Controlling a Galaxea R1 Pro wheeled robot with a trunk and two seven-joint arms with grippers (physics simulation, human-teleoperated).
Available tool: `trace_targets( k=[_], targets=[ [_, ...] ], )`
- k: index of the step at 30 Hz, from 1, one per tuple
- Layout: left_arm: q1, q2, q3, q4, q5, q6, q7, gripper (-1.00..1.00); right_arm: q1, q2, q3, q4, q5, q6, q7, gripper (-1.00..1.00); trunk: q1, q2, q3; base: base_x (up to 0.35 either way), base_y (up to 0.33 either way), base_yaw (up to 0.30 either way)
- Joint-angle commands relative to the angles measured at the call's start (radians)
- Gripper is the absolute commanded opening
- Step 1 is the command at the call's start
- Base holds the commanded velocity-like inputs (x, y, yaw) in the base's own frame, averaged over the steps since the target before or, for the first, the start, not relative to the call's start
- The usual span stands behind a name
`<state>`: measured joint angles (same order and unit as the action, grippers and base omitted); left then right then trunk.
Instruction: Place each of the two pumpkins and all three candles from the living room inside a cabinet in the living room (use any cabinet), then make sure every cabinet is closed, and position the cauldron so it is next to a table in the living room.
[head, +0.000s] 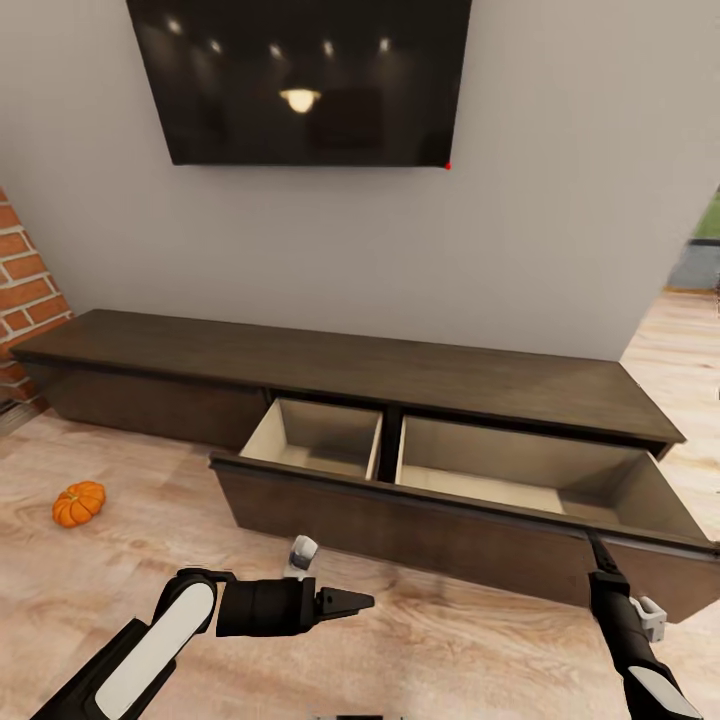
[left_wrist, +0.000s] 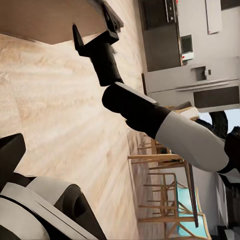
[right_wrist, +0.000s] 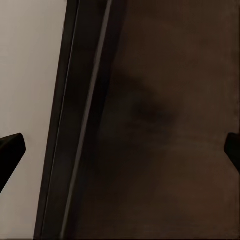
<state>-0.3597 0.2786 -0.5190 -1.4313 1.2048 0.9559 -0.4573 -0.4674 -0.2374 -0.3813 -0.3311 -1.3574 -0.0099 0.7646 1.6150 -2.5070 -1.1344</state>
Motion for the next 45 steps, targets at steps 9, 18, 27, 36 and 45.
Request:
trace_targets(
  k=[9,18,27,36,45],
  targets=[
    [-0.001,-0.002,-0.001,0.0,-0.002,0.001,-0.005,1.0,-0.001,0.003,0.004,0.004,-0.008,-0.024,-0.003,1.0,-0.001,0.0,-0.001,-0.332,0.0,0.0],
    [-0.001,0.001,0.0,0.0,-0.001,0.003,-0.006,1.0,-0.001,0.003,0.008,-0.001,-0.006,-0.062,-0.24,1.0,-0.001,0.0,-0.001,-0.235,0.0,0.0],
    [-0.001,-0.001,0.0,0.001,-0.002,0.003,-0.005,1.0,-0.001,0.003,0.007,-0.001,-0.008,-0.064,-0.28,1.0,-0.001,0.0,-0.001,-0.018,0.0,0.0],
    [-0.001,0.005,0.015,0.0,0.0,0.003,-0.006,1.0,0.033,-0.01,0.007,0.003,-0.007,-0.029,-0.305,1.0,-0.001,0.0,-0.001,0.034,-0.003,0.0],
    [-0.002,0.01,0.044,-0.003,-0.001,0.026,0.002,1.0,0.144,-0.017,0.008,0.002,0.0,0.0,-0.302,1.0,-0.002,0.0,0.007,0.01,-0.001,0.0]
  ],
)
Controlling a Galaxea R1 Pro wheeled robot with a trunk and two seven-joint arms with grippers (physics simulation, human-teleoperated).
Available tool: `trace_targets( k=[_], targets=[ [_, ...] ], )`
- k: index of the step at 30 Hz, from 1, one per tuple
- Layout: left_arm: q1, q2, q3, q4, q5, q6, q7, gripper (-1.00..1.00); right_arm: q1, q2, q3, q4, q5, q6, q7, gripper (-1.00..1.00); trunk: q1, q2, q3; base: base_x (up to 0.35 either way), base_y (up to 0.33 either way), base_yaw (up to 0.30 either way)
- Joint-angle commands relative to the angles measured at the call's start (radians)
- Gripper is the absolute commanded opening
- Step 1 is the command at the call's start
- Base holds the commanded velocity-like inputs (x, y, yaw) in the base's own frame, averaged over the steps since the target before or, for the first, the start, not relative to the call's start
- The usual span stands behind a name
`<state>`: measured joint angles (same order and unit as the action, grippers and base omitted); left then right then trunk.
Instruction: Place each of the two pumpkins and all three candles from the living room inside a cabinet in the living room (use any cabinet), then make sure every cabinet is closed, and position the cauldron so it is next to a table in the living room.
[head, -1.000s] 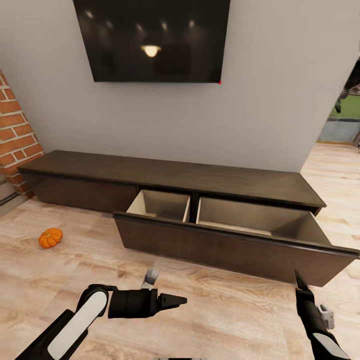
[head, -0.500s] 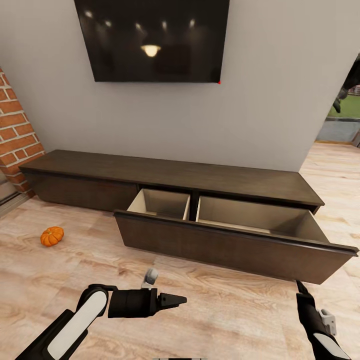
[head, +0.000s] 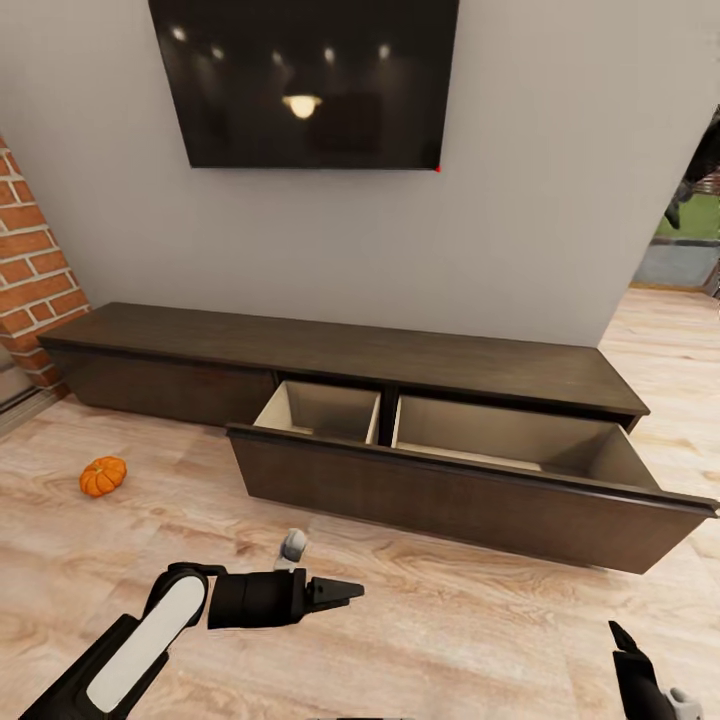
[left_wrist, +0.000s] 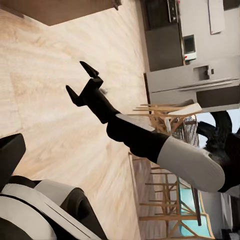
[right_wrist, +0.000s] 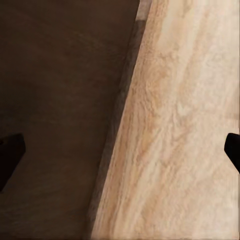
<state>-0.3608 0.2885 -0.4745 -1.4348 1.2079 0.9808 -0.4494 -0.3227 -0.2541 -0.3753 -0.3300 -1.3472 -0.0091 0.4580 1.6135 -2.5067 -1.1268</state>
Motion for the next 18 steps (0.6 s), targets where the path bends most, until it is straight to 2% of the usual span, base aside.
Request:
trace_targets(
  k=[1,3,4,7,11,18],
  targets=[
    [-0.001,0.001,0.017,0.001,-0.003,0.005,-0.005,1.0,0.004,0.0,0.002,0.002,0.001,-0.001,0.006,1.0,-0.001,0.0,0.003,0.0,0.0,0.0],
    [-0.001,0.001,0.042,0.002,-0.001,0.01,-0.005,1.0,0.009,0.0,0.003,0.002,0.043,0.0,0.007,1.0,-0.002,0.0,0.011,0.0,0.0,0.0],
    [-0.001,0.001,0.051,-0.001,0.002,0.012,-0.005,1.0,0.011,0.0,0.003,0.003,0.082,0.0,0.008,1.0,-0.002,0.001,0.015,0.0,0.0,0.0],
    [-0.001,0.002,0.054,-0.005,0.008,0.015,-0.007,1.0,0.012,0.0,0.003,0.025,0.13,0.0,0.008,1.0,-0.003,0.001,0.026,0.0,0.0,0.0],
    [-0.001,0.009,0.05,-0.007,0.009,0.016,-0.008,1.0,0.013,0.0,0.002,0.062,0.148,0.0,0.008,1.0,-0.005,0.002,0.042,0.0,0.0,0.0],
    [-0.001,0.012,0.048,-0.005,0.01,0.016,-0.008,1.0,0.013,0.001,0.002,0.103,0.151,-0.003,0.0,1.0,-0.008,0.004,0.069,0.0,0.0,0.0]
  ],
)
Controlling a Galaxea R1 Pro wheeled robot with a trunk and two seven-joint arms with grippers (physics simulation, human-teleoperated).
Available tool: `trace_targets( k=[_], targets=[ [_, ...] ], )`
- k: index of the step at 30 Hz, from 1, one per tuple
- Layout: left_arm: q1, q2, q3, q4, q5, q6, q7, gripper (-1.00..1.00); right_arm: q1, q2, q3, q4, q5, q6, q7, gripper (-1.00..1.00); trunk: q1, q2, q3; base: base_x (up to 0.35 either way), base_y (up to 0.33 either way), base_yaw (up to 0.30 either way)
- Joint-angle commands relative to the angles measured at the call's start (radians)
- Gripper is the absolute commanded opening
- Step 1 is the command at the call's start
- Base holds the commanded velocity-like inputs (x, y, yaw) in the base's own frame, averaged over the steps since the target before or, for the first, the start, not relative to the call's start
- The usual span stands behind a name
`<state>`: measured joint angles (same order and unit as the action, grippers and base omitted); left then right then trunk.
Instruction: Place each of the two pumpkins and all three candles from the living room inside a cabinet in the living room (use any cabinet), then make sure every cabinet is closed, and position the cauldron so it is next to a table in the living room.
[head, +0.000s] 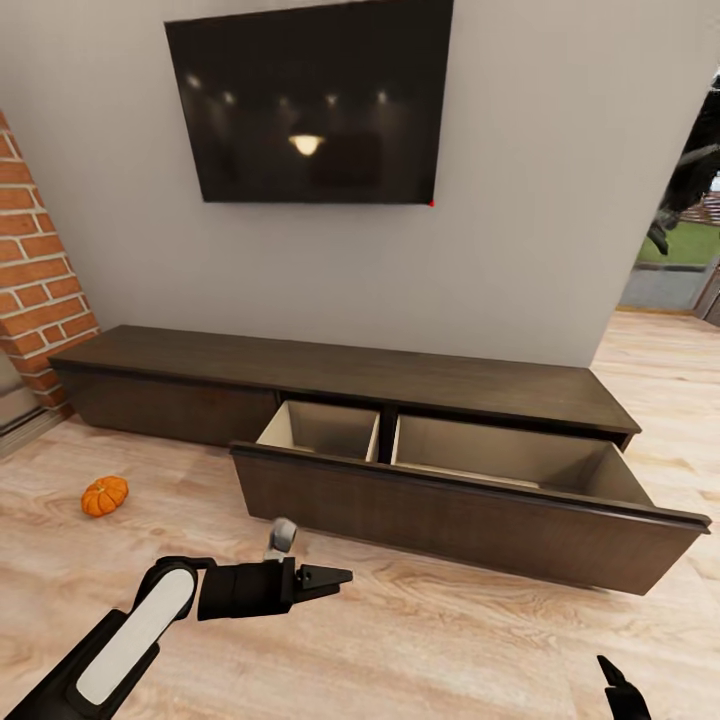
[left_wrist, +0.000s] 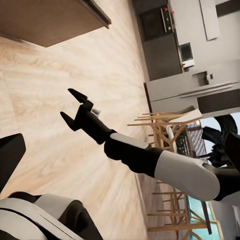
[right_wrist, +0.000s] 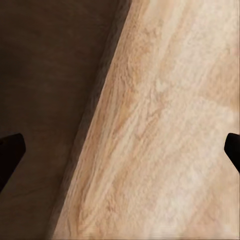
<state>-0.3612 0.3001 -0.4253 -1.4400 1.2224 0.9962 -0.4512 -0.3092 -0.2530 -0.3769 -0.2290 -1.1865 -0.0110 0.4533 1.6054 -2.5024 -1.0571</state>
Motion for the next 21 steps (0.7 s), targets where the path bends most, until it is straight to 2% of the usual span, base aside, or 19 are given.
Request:
trace_targets(
  k=[1,4,10,17,21],
  targets=[
    [-0.001,0.001,-0.001,0.001,-0.004,0.001,-0.006,1.0,-0.001,0.0,0.004,0.005,-0.008,-0.001,0.004,1.0,-0.001,0.0,0.003,0.0,0.0,0.0],
    [-0.001,0.0,-0.001,0.002,0.001,0.001,-0.008,1.0,-0.001,0.0,0.003,0.008,0.019,-0.003,0.006,1.0,-0.002,0.001,0.015,0.0,0.0,0.0],
    [-0.001,0.007,-0.001,0.011,0.025,0.001,-0.009,1.0,-0.001,0.0,0.003,0.009,0.023,-0.01,0.016,1.0,-0.005,0.002,0.038,0.0,0.0,0.0],
    [-0.001,0.024,0.002,0.01,0.027,0.001,-0.009,1.0,-0.001,0.0,0.004,0.01,0.028,-0.012,0.018,1.0,-0.005,0.002,0.042,0.0,0.0,0.0],
    [-0.001,0.025,0.007,0.012,0.023,0.001,-0.005,1.0,-0.001,0.0,0.004,0.01,0.07,-0.026,0.013,1.0,-0.018,0.026,0.055,0.0,0.0,0.0]
  ],
)
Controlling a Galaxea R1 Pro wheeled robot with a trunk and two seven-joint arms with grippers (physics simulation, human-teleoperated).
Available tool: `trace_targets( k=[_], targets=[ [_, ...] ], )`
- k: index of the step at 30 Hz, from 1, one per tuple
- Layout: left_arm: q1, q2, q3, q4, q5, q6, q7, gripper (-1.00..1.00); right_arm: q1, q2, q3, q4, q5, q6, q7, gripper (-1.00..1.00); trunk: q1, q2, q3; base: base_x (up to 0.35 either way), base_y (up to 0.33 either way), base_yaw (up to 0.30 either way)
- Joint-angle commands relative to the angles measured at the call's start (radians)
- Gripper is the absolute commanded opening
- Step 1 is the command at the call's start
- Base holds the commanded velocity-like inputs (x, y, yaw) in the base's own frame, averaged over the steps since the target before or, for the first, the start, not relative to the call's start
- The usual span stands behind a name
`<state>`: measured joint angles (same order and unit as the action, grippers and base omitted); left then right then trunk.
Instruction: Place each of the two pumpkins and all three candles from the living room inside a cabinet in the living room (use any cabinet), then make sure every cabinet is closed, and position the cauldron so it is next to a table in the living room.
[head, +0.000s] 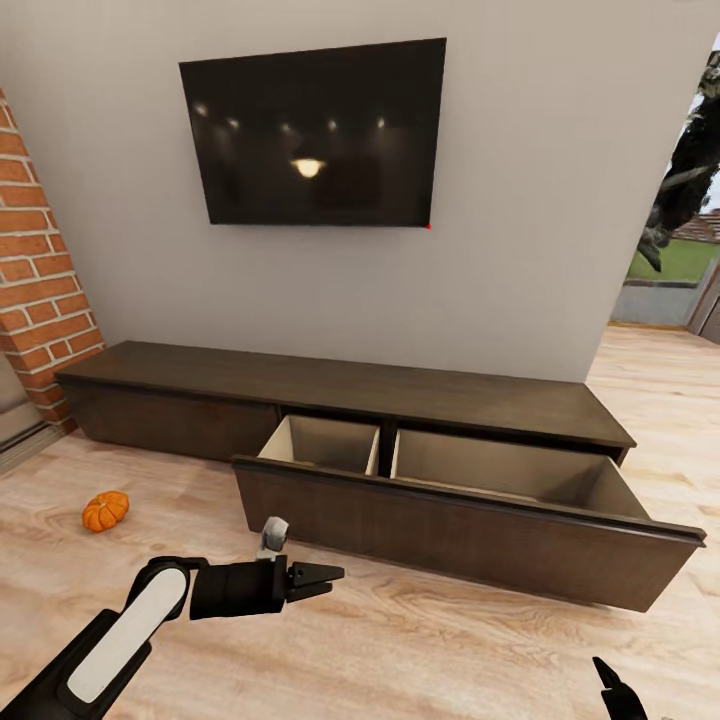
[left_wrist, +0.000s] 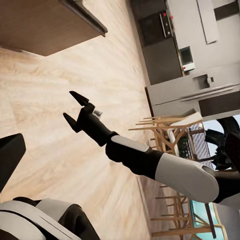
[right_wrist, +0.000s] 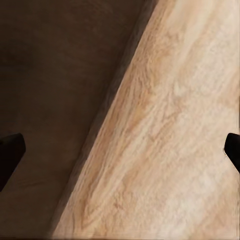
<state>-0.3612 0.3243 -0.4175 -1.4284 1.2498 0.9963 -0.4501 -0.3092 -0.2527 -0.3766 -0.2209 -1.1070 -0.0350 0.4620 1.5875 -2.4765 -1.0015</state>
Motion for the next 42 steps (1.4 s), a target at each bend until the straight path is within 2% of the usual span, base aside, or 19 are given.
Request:
trace_targets(
  k=[1,6,12,16,21,23,34,42],
  targets=[
    [-0.001,0.001,-0.001,0.001,-0.006,0.001,-0.005,1.0,-0.001,0.0,0.004,0.002,0.006,-0.009,0.003,1.0,-0.004,0.007,0.002,0.0,0.0,0.0],
    [-0.001,0.0,-0.008,0.024,-0.011,-0.001,-0.001,1.0,-0.001,0.0,0.004,0.023,0.059,-0.045,0.0,1.0,-0.023,0.042,0.018,0.0,0.0,0.0],
    [0.002,0.001,-0.015,0.088,-0.037,-0.004,0.008,1.0,-0.001,0.008,0.004,0.056,0.075,-0.08,0.0,1.0,-0.046,0.084,0.037,0.0,0.0,0.0],
    [0.006,0.0,-0.013,0.177,-0.079,-0.01,0.054,1.0,-0.001,0.01,0.005,0.06,0.075,-0.091,-0.011,1.0,-0.046,0.084,0.037,0.0,0.0,0.0],
    [0.007,-0.002,-0.006,0.319,-0.095,-0.022,0.067,1.0,-0.001,0.01,0.006,0.06,0.075,-0.112,-0.085,1.0,-0.046,0.084,0.037,0.0,0.0,0.121],
    [0.007,0.0,-0.002,0.351,-0.097,-0.034,0.065,1.0,-0.001,0.011,0.006,0.06,0.076,-0.122,-0.1,1.0,-0.046,0.084,0.037,-0.053,0.0,0.258],
    [0.01,0.003,0.0,0.379,-0.099,-0.046,0.065,1.0,-0.001,0.012,0.007,0.06,0.101,-0.133,-0.112,1.0,-0.046,0.084,0.037,-0.259,0.0,0.286],
    [0.023,0.029,0.0,0.381,-0.098,-0.066,0.061,1.0,-0.001,0.012,0.007,0.06,0.135,-0.131,-0.117,1.0,-0.046,0.084,0.037,-0.124,0.0,0.291]
  ],
)
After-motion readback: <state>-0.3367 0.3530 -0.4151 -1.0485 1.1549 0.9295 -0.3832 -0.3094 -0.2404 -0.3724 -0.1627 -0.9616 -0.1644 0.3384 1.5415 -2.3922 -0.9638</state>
